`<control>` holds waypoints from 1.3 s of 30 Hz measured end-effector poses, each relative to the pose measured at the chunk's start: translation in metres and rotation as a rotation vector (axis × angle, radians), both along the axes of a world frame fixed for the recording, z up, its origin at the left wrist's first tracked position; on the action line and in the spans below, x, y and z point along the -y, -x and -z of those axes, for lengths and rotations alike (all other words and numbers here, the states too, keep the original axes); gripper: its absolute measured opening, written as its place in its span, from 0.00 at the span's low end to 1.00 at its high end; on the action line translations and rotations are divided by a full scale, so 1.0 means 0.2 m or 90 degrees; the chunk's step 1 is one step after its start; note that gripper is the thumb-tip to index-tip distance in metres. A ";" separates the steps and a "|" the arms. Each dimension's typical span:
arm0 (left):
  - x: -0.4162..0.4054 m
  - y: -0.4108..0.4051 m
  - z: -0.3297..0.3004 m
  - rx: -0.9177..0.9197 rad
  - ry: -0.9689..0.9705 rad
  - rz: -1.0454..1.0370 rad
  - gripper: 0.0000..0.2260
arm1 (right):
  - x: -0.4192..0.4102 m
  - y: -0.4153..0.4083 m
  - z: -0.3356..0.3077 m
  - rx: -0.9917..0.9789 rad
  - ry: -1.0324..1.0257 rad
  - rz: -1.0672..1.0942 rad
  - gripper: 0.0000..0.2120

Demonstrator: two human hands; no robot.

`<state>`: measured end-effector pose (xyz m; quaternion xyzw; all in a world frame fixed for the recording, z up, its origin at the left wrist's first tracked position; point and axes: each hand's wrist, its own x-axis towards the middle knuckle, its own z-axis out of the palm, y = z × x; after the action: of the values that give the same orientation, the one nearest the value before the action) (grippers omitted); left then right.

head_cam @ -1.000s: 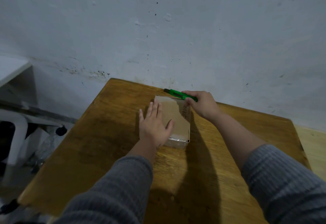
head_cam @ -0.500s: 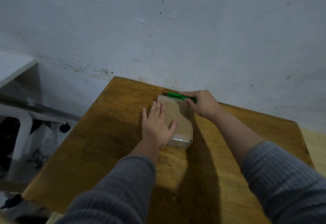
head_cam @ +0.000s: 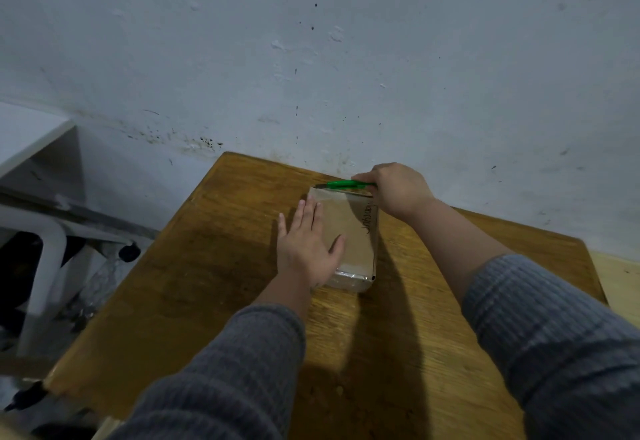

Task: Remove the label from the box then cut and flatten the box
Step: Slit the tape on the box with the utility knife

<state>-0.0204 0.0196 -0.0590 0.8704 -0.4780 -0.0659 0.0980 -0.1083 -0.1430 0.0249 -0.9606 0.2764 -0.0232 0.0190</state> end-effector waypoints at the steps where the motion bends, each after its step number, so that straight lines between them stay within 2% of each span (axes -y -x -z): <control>1: 0.00 0.00 0.00 0.003 -0.002 0.000 0.35 | 0.01 0.00 0.01 -0.008 0.019 0.002 0.18; 7: 0.00 0.01 -0.01 0.004 -0.013 -0.007 0.35 | -0.01 0.06 0.04 -0.038 0.128 -0.003 0.21; 20: 0.00 0.00 -0.01 0.002 -0.030 0.000 0.35 | 0.05 0.30 0.05 -0.025 0.154 0.073 0.21; 30: 0.00 0.00 -0.02 -0.013 -0.027 -0.001 0.35 | 0.04 0.42 0.10 0.038 0.084 0.143 0.18; 35: 0.00 0.00 -0.02 -0.032 -0.002 0.003 0.35 | -0.03 0.42 0.09 0.153 -0.024 0.213 0.17; 37: 0.00 -0.01 -0.02 -0.076 0.013 0.013 0.36 | -0.09 0.43 0.08 0.178 -0.075 0.259 0.17; 39: -0.01 -0.04 -0.03 -0.179 0.036 0.035 0.38 | -0.17 0.44 0.09 0.179 -0.129 0.287 0.17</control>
<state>-0.0125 0.0215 -0.0525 0.8361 -0.4848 -0.1764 0.1866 -0.1963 -0.1087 0.0078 -0.8552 0.4790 -0.1324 0.1472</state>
